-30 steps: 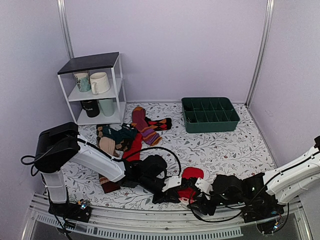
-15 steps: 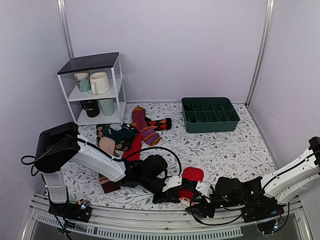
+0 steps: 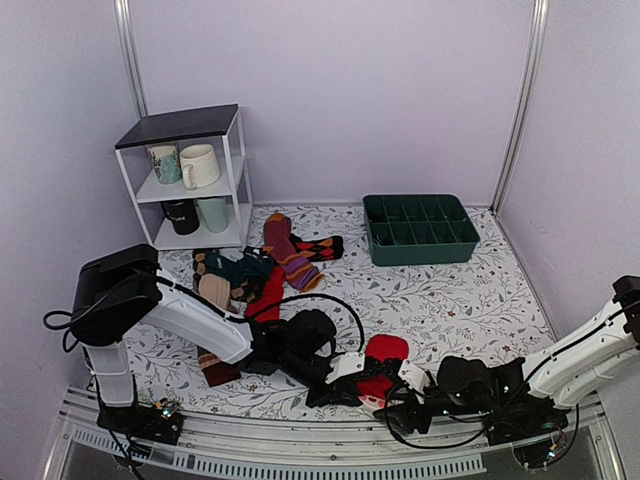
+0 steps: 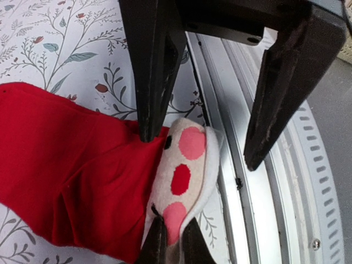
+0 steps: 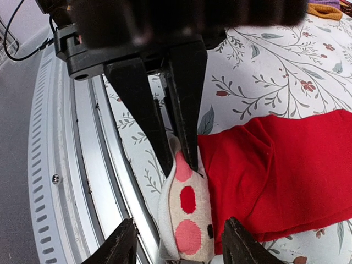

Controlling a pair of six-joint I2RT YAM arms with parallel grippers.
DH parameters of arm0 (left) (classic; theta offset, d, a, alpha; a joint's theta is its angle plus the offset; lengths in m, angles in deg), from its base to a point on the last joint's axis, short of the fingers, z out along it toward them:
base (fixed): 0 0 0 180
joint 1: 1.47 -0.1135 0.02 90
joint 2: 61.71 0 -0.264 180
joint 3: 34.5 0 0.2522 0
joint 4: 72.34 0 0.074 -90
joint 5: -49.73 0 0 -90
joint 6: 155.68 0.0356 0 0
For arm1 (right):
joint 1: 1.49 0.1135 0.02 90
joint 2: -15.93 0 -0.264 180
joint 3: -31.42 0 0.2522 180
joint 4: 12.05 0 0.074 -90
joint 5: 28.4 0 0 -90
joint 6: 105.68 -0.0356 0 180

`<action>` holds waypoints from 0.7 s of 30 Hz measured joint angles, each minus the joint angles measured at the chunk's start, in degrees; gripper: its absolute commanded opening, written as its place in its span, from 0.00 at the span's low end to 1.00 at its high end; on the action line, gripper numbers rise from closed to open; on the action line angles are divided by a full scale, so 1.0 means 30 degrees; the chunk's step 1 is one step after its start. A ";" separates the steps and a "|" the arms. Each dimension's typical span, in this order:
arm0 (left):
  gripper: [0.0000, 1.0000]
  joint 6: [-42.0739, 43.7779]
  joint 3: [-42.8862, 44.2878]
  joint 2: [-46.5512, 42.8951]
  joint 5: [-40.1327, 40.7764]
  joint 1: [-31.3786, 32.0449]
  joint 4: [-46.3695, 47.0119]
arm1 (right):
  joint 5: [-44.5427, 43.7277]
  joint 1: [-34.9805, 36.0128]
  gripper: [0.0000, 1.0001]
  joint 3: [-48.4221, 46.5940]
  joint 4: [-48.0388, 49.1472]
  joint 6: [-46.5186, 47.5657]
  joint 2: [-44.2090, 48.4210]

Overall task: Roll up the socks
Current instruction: Roll a pair of socks at the center of the board.

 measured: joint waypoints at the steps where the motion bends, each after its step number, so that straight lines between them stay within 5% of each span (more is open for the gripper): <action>1: 0.00 0.0000 0.0015 0.0015 -0.0015 0.0000 0.0000 | 0.0015 0.0000 0.55 0.0000 0.0058 -0.0015 -0.0117; 14: 0.00 0.0000 0.0153 0.0109 -0.0117 0.0000 -0.0087 | 0.1392 -0.1049 0.62 0.0000 0.0648 0.0423 -0.0845; 21: 0.00 -0.0328 0.0102 0.0124 -0.0430 -0.0153 -0.0109 | 0.1916 -0.1260 0.44 0.0007 0.2441 -0.0328 -0.2280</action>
